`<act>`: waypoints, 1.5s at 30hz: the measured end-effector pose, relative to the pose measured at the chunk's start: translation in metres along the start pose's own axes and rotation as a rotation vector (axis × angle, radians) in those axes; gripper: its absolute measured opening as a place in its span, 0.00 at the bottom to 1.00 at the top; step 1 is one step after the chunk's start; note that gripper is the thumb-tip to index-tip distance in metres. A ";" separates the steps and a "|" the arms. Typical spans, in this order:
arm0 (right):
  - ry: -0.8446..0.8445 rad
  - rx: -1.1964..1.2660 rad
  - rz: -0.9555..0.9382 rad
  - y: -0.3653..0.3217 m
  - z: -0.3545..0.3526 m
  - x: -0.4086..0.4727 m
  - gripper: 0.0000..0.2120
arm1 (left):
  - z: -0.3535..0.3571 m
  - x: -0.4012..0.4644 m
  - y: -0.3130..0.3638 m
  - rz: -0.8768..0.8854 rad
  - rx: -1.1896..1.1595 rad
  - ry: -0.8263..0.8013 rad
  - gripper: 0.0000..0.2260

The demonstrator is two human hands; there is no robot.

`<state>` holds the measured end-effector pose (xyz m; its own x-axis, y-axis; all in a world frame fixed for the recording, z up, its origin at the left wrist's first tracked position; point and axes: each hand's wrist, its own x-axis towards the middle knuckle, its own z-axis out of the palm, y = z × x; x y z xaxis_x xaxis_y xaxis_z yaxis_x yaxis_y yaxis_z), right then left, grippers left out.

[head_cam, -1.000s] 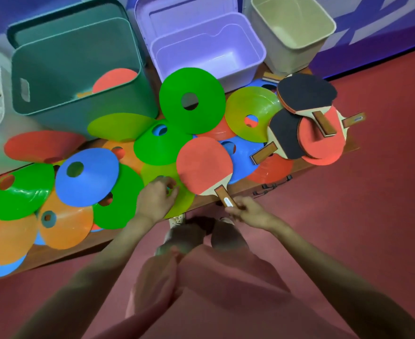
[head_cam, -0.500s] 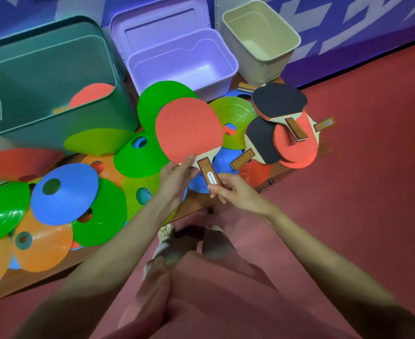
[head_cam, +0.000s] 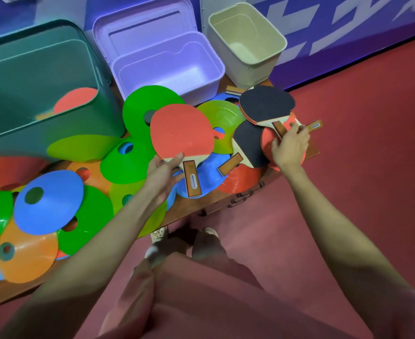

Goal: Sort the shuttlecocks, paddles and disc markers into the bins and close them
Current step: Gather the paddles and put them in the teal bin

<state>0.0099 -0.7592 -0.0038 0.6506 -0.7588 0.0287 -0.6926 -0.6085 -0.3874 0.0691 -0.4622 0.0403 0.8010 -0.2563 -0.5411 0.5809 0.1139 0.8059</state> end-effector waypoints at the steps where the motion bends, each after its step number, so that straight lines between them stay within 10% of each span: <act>1: -0.011 -0.039 0.034 -0.003 0.002 0.007 0.23 | 0.000 -0.002 0.003 0.023 0.022 0.001 0.07; 11: -0.079 -0.212 0.020 -0.019 0.022 0.026 0.15 | -0.017 -0.012 0.018 0.123 0.171 0.028 0.06; 27: -0.106 0.356 -0.139 -0.180 0.016 -0.121 0.18 | -0.164 -0.029 0.102 0.531 0.516 0.271 0.08; 45: -0.056 0.465 -0.162 -0.375 0.054 -0.155 0.13 | -0.323 0.181 0.263 0.290 0.990 0.111 0.09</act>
<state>0.1851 -0.4011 0.0875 0.7630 -0.6417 0.0780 -0.3772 -0.5399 -0.7525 0.4138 -0.1688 0.0770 0.9290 -0.2497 -0.2733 0.0243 -0.6956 0.7181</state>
